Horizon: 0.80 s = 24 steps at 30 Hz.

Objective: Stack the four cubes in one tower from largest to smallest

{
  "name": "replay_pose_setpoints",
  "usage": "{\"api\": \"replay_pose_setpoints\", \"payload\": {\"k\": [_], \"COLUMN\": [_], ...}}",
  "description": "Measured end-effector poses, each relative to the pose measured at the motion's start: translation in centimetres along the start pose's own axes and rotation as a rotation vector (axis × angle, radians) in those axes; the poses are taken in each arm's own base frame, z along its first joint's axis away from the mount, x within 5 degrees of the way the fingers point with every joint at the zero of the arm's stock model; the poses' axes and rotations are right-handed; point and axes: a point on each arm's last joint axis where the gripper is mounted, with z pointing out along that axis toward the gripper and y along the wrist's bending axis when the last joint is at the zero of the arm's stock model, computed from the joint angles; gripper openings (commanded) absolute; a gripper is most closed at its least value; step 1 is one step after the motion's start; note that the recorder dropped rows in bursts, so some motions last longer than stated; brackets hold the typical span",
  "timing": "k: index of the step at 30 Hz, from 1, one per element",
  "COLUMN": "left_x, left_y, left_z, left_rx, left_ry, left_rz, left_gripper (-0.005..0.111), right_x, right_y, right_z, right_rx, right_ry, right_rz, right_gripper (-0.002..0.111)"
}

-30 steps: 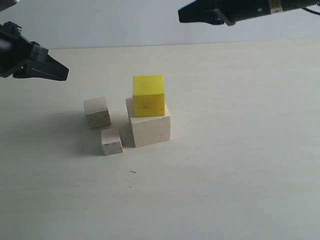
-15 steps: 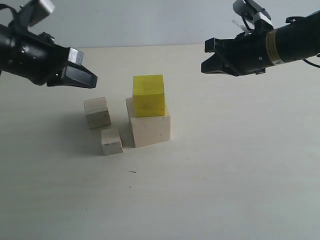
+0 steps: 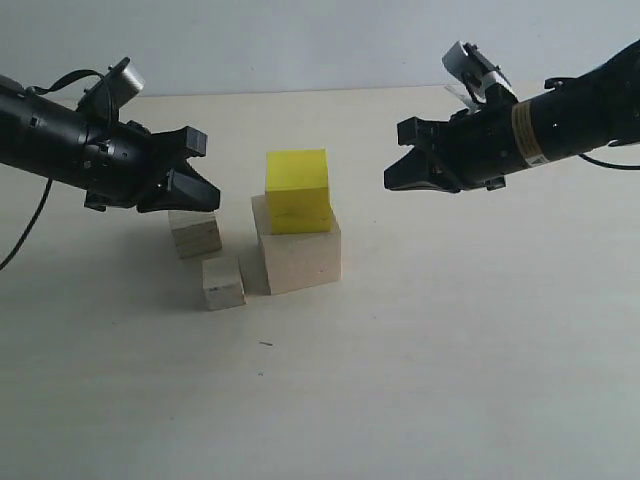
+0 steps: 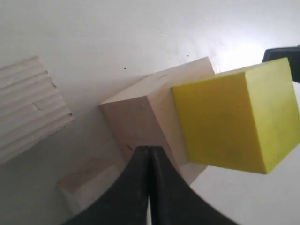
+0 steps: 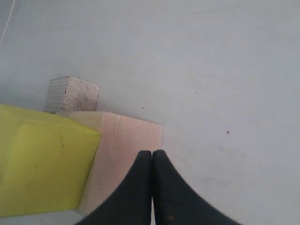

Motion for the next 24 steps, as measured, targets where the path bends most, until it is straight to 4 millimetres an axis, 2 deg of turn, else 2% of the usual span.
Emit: {"api": "replay_pose_setpoints", "payload": {"k": [8, 16, 24], "left_x": [-0.4, -0.1, -0.2], "left_y": [0.6, 1.4, 0.9], "left_z": [0.3, 1.4, 1.6], "left_rx": [-0.035, -0.03, 0.013], "left_ry": [-0.043, -0.02, -0.04], "left_rz": [-0.024, -0.05, -0.069], "left_gripper": [0.0, 0.0, 0.0], "right_x": [0.7, 1.5, 1.6], "right_y": [-0.8, 1.1, 1.4], "right_z": [1.0, 2.4, 2.6], "right_rx": [-0.006, -0.034, -0.044], "right_ry": [0.037, 0.08, 0.088], "right_rz": [0.024, -0.017, -0.022], "right_gripper": [0.0, 0.0, 0.0]}}
